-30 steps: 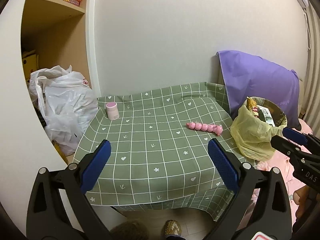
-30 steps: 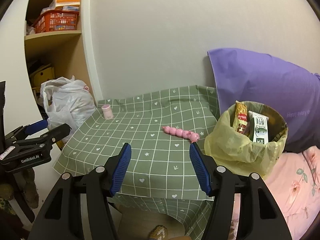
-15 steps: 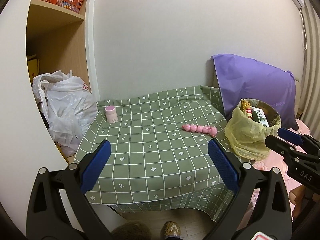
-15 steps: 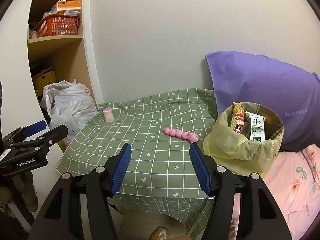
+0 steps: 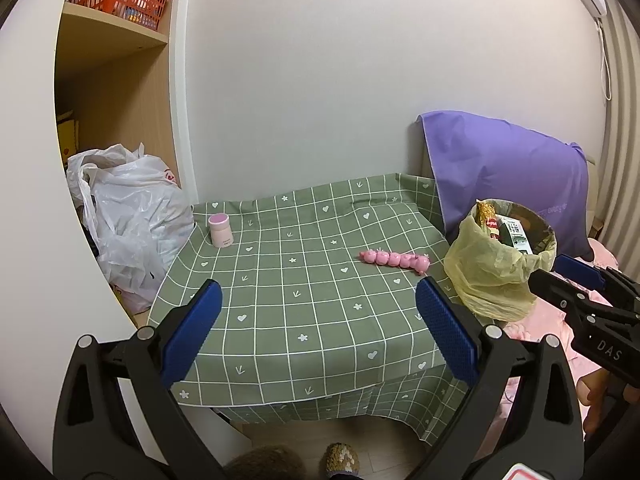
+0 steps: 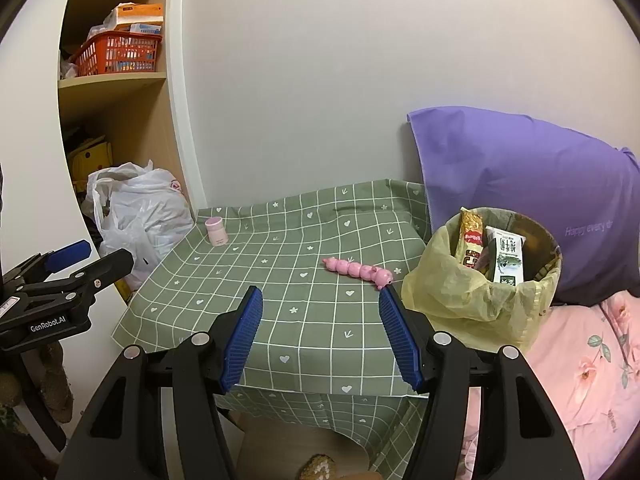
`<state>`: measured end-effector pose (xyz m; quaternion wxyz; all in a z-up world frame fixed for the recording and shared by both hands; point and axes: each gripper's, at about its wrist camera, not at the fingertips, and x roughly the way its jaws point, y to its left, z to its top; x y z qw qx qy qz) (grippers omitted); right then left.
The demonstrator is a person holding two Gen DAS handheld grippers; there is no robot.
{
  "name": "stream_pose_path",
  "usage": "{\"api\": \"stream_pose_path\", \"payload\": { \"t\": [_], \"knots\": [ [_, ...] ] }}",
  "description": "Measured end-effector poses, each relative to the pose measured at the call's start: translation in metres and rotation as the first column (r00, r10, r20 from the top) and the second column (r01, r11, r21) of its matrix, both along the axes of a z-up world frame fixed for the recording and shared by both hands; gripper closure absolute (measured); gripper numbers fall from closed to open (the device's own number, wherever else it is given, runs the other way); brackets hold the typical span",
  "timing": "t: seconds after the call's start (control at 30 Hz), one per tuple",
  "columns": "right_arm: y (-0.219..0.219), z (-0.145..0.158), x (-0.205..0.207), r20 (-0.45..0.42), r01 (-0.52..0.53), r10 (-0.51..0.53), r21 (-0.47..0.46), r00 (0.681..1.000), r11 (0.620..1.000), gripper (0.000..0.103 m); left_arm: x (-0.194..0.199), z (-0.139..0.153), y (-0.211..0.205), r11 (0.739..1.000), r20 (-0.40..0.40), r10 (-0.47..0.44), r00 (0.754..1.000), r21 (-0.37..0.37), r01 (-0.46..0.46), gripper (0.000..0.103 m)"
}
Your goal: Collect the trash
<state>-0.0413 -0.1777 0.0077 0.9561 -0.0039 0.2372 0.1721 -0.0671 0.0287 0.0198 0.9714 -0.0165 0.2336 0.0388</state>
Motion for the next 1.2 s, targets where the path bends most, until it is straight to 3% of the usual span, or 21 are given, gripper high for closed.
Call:
{"api": "stream_pose_path", "payload": {
  "t": [1.2],
  "knots": [
    [-0.0062,0.0028,0.0016,0.008,0.006,-0.006,-0.017,1.000,1.000,0.046,0.0032,-0.0032,0.0010,1.000,-0.016,-0.003,1.000,-0.020,0.002,0.010]
  ]
}}
